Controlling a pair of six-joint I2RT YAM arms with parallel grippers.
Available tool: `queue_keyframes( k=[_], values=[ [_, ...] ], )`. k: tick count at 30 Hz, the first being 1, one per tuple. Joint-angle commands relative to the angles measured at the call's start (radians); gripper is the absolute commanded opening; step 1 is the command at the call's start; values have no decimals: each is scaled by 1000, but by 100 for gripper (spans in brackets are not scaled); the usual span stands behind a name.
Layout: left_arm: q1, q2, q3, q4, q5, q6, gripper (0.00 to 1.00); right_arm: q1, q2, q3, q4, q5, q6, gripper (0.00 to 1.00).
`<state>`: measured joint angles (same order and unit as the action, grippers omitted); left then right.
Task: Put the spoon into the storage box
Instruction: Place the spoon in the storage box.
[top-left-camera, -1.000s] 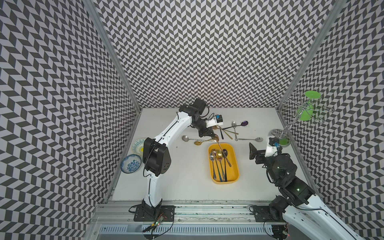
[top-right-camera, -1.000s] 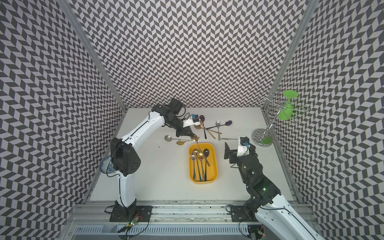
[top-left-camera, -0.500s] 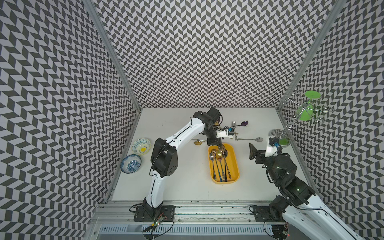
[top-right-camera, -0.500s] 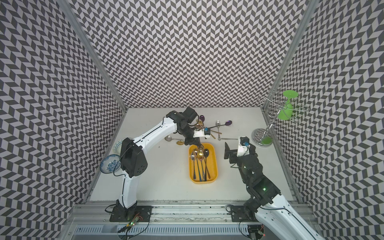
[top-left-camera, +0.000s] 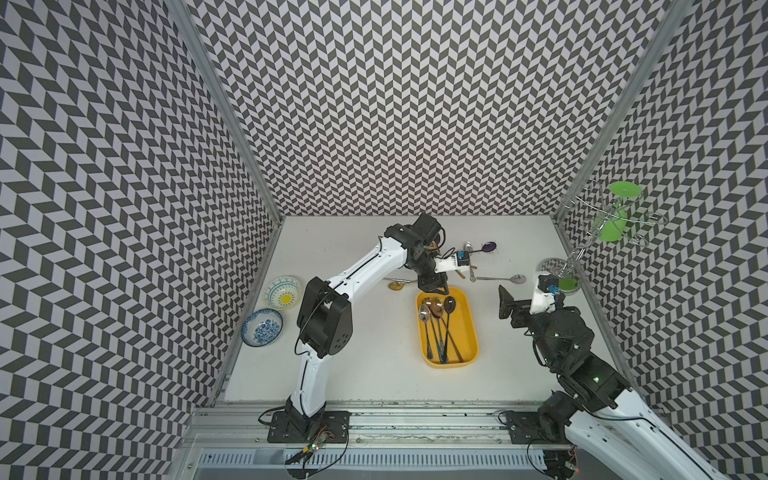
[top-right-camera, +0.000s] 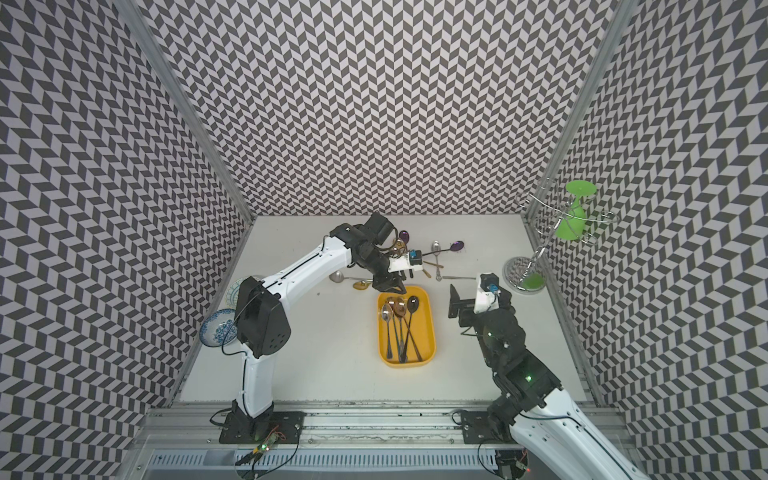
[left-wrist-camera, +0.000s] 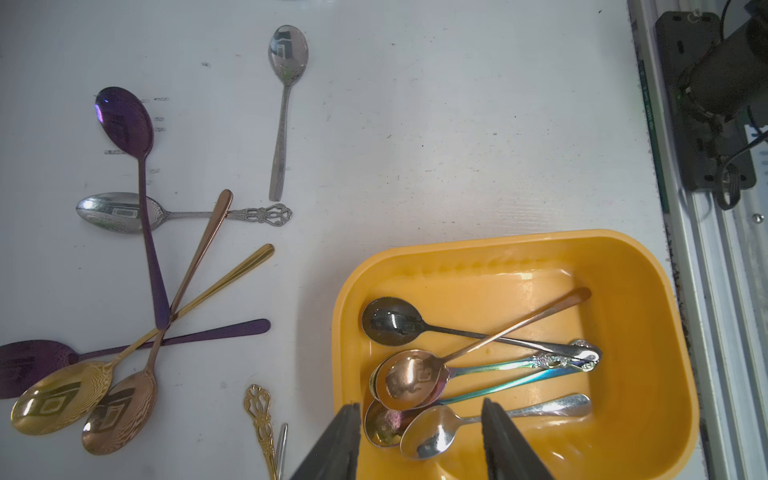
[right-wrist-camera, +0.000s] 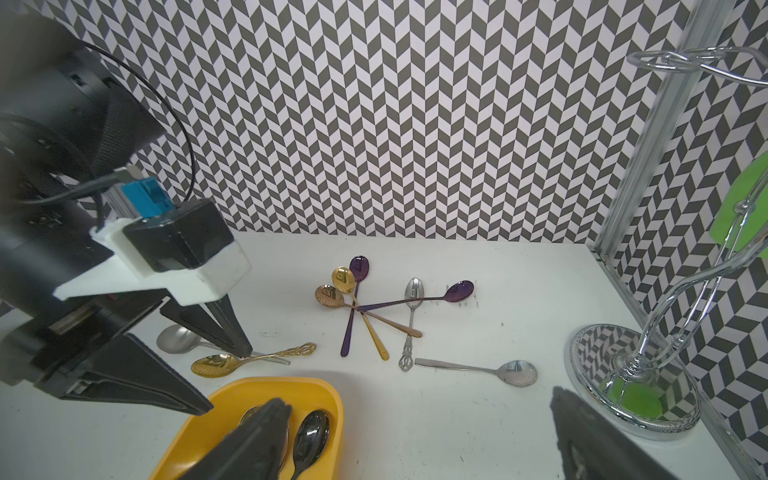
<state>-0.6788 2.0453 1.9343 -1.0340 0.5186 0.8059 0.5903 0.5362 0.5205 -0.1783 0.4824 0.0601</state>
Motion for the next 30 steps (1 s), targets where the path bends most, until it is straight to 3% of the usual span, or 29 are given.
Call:
queue_keyframes(
  k=[1, 10, 18, 23, 30],
  values=[
    [11, -96, -31, 83, 43, -50, 57, -7, 7, 15, 28, 7, 14, 100],
    [59, -254, -188, 239, 40, -254, 75, -7, 64, 93, -5, -22, 206, 100],
    [106, -383, -322, 295, 16, -340, 83, -28, 261, 188, -41, -76, 293, 100],
    [128, -487, -450, 335, 23, -358, 87, -170, 385, 218, -50, -319, 362, 99],
    [148, -620, -620, 393, 18, -369, 95, -304, 456, 190, 9, -502, 432, 95]
  ],
)
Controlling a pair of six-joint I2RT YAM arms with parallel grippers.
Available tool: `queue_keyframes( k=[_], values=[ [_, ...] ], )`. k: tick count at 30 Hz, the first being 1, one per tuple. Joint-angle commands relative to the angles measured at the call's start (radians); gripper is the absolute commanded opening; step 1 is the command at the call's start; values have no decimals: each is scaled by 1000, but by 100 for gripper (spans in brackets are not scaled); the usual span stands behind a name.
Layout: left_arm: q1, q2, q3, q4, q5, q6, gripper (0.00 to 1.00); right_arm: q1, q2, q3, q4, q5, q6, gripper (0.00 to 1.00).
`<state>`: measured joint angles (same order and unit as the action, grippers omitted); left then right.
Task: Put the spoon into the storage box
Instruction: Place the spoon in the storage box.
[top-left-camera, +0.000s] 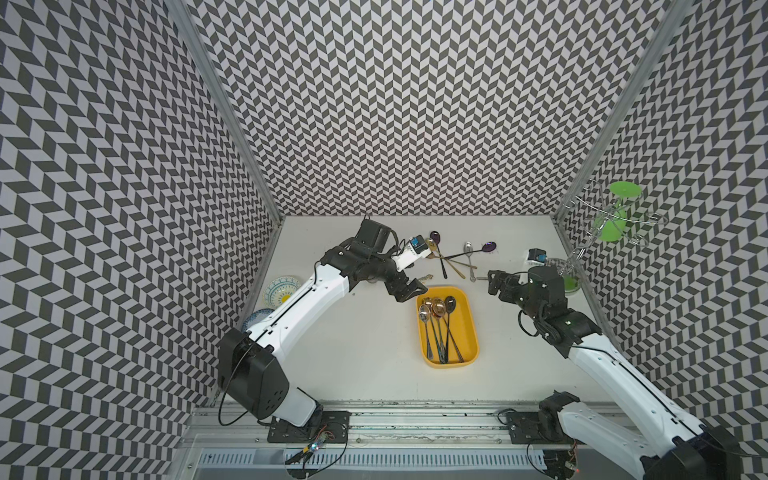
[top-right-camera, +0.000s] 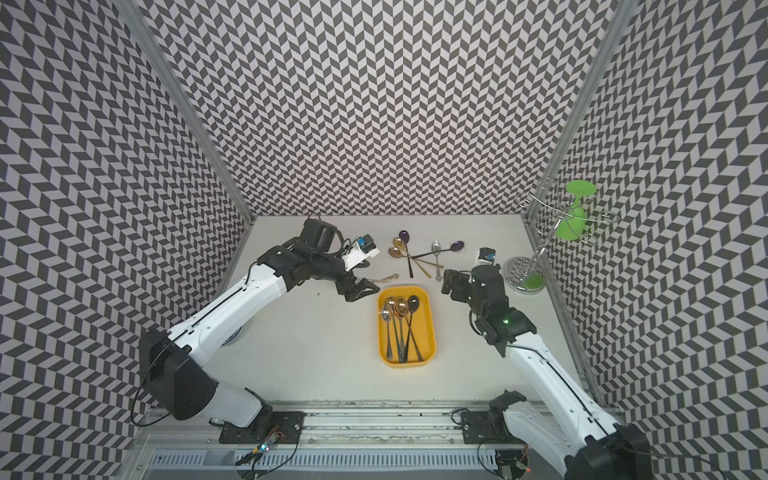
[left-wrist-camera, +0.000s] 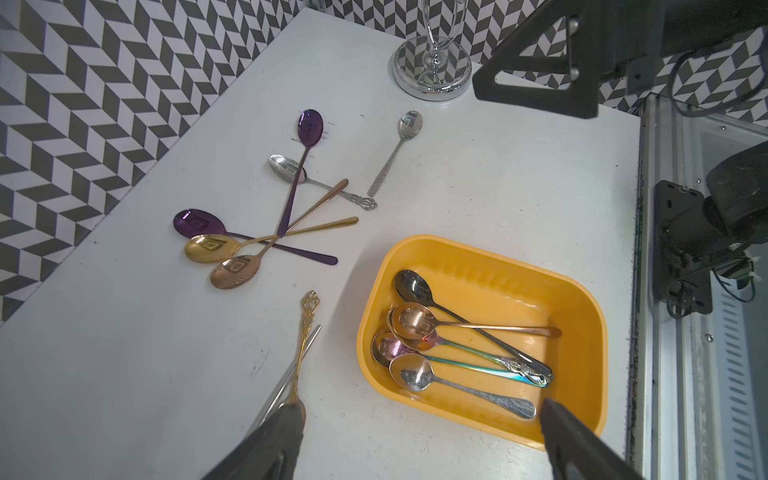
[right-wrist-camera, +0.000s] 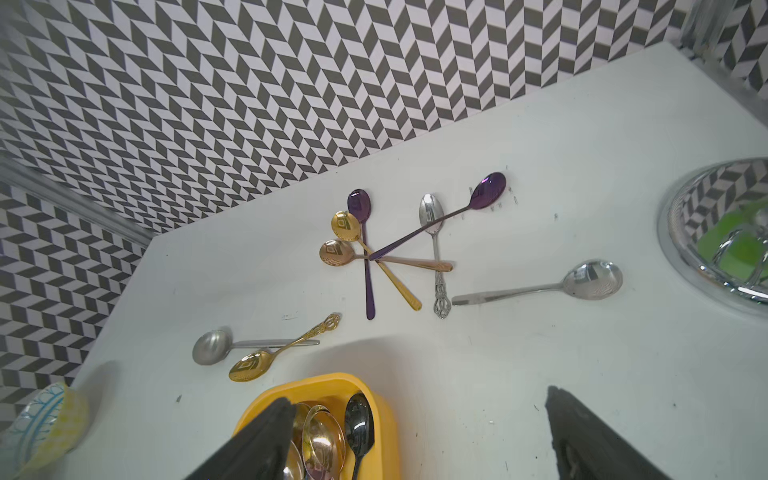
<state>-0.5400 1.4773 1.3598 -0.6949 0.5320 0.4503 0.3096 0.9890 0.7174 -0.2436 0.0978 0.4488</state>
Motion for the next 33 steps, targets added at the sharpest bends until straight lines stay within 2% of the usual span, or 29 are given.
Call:
queue_keyframes(
  k=[1, 5, 12, 20, 30, 33],
  values=[
    [11, -67, -67, 60, 6, -12, 99, -37, 12, -6, 73, -119, 48, 95],
    [23, -127, -148, 81, 14, 0, 99, -97, 30, -38, 120, -139, 58, 95],
    [59, -243, -305, 147, 99, 15, 99, -215, 119, -53, 184, -185, 63, 95],
    [129, -342, -456, 197, 265, 63, 99, -313, 227, -55, 232, -210, 80, 93],
    [165, -350, -463, 194, 312, 85, 99, -448, 485, 75, 153, -296, 42, 85],
    [179, -359, -459, 196, 317, 75, 99, -468, 542, 81, 189, -334, 38, 80]
  ],
)
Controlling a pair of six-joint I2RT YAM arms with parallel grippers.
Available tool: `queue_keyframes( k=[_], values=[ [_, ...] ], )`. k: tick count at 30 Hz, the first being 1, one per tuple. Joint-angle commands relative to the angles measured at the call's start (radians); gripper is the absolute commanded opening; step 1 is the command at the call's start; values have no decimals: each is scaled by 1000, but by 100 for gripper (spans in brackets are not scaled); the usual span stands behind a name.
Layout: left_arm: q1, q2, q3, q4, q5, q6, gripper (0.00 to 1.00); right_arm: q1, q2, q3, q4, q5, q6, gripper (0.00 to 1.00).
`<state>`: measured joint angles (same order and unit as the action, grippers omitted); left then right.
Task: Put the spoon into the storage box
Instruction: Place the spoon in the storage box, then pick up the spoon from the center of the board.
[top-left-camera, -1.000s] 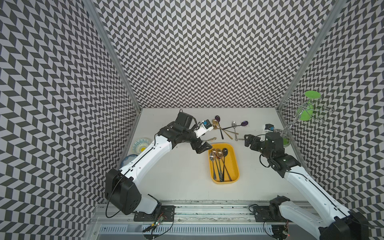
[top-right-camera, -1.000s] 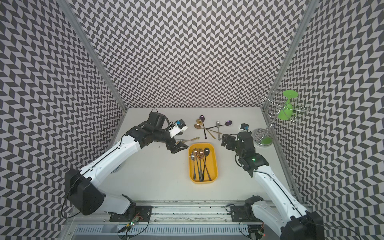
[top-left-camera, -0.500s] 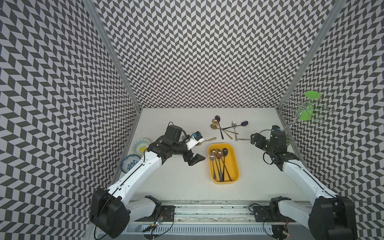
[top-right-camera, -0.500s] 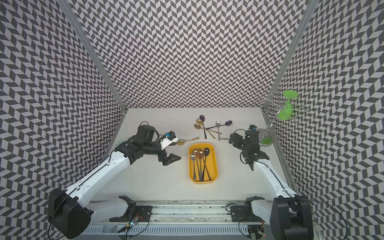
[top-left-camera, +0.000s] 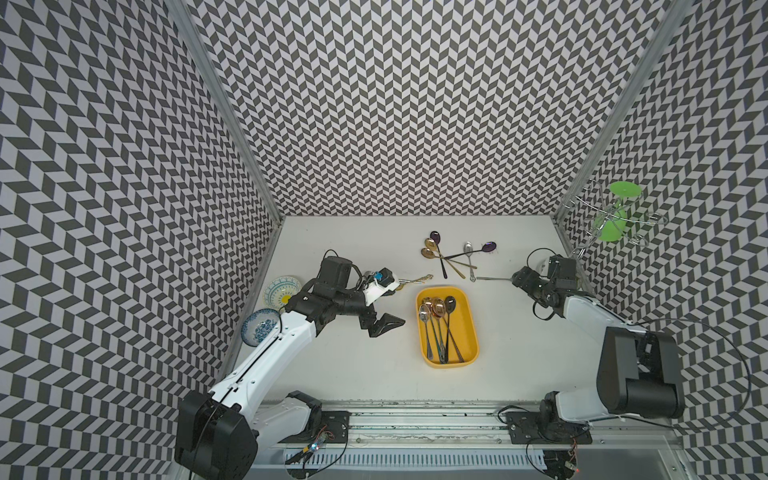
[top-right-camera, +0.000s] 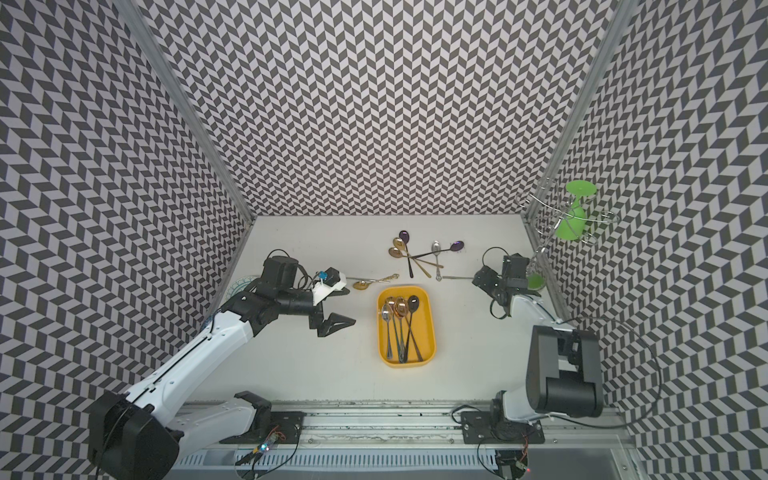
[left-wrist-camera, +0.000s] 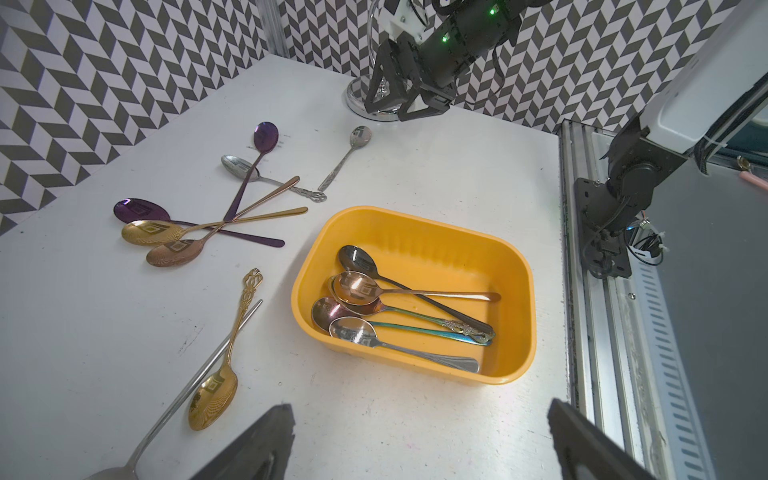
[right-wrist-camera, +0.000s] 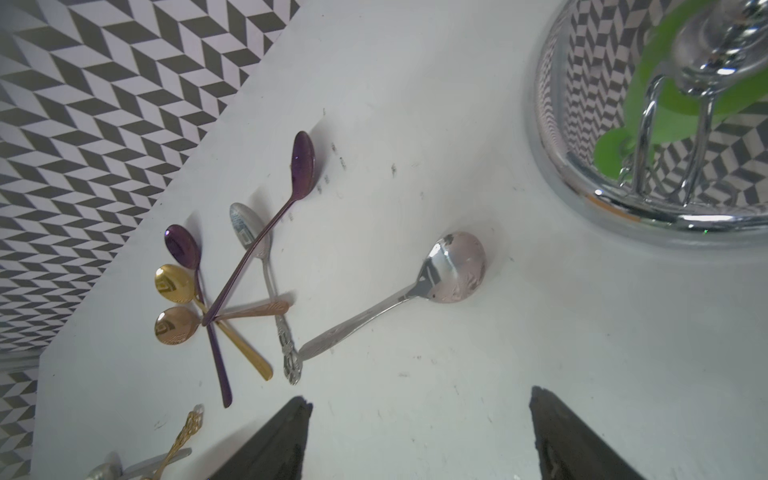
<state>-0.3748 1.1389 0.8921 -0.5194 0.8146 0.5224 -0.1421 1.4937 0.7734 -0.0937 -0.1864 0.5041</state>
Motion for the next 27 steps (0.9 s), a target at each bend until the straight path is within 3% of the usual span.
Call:
queue_keyframes(
  k=[1, 5, 10, 27],
  values=[
    [15, -25, 2, 26, 38, 6, 99, -20, 57, 38, 33, -57, -27, 78],
    [37, -24, 13, 17, 36, 1, 99, -25, 125, 71, 29, -59, -23, 73],
    [57, -31, -2, 34, 45, -2, 99, -29, 214, 140, 5, -68, -28, 60],
    [96, -52, -10, 44, 47, -16, 99, -39, 304, 172, 52, 7, -27, 54]
  ],
)
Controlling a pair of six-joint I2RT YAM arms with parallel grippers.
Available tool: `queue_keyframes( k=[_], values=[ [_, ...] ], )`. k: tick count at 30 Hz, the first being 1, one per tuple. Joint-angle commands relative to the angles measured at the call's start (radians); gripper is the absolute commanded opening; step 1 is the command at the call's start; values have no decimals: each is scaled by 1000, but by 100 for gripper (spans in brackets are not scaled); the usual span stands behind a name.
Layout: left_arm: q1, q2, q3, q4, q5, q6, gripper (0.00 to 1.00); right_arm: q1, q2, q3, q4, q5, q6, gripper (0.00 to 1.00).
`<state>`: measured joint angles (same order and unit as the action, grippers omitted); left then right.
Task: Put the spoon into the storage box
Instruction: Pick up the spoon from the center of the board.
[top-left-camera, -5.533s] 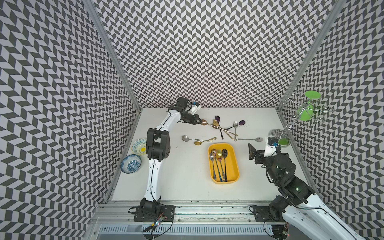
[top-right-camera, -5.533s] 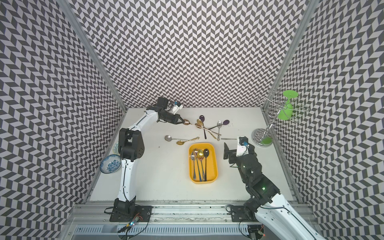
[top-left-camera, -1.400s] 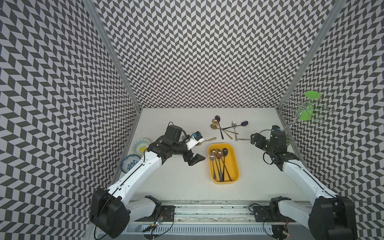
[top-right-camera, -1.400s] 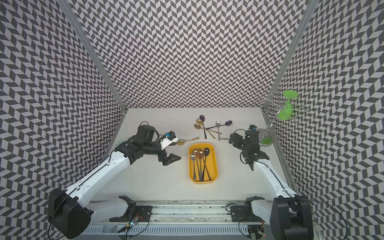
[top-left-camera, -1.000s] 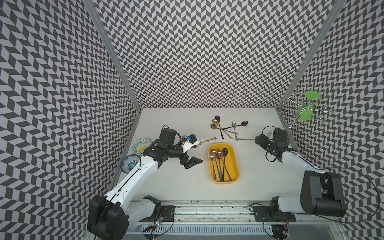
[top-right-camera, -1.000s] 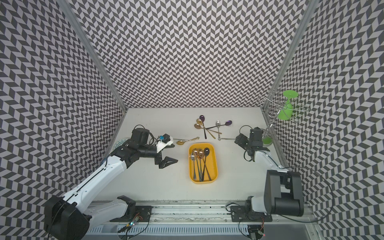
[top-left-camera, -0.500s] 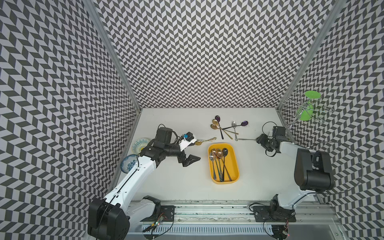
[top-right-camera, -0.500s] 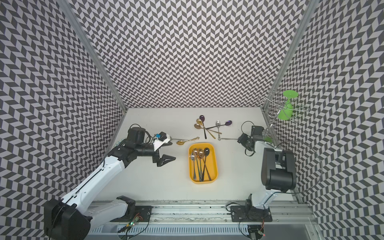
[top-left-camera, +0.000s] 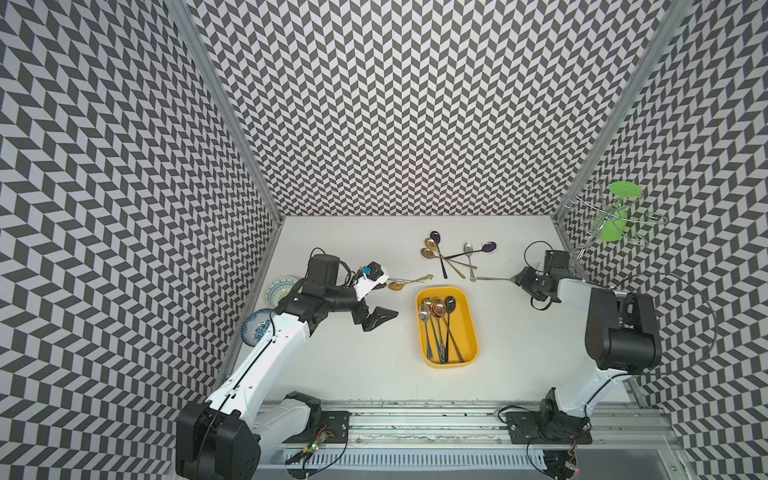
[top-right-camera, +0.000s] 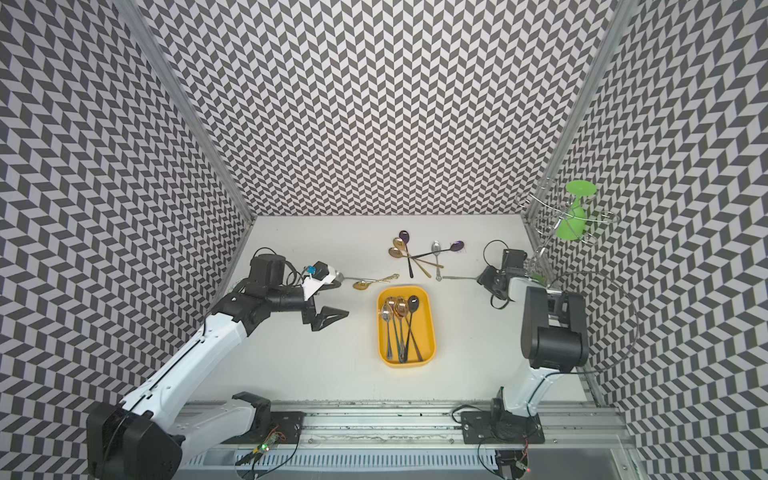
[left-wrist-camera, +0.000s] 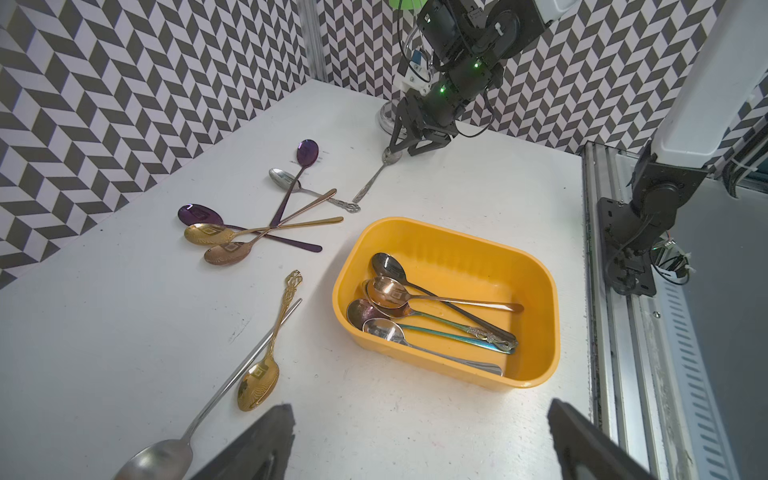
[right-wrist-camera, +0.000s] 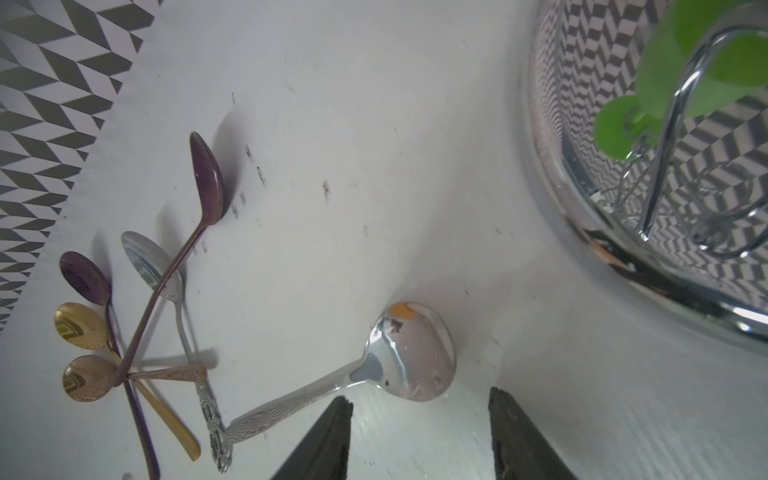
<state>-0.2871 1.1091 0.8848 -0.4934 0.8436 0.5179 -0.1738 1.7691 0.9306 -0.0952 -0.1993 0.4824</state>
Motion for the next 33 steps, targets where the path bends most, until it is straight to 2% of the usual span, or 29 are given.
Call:
queue_keyframes(
  k=[1, 14, 19, 25, 26, 33],
  values=[
    [9, -26, -12, 27, 20, -12, 99, -7, 40, 23, 52, 15, -6, 52],
    [28, -30, -24, 37, 16, -14, 99, -7, 112, 28, 76, 26, -12, 38],
    [31, -26, -26, 35, 15, -12, 99, -7, 128, 16, 81, 36, -14, 29],
    [32, -29, -40, 44, 23, -10, 99, -6, 124, 15, 77, 38, -27, 2],
    [32, -30, -29, 37, 24, -13, 99, -5, 118, 11, 79, 45, -30, 0],
    [34, -31, -27, 38, 30, -18, 99, 13, 55, 9, 57, 41, -44, 0]
  ],
)
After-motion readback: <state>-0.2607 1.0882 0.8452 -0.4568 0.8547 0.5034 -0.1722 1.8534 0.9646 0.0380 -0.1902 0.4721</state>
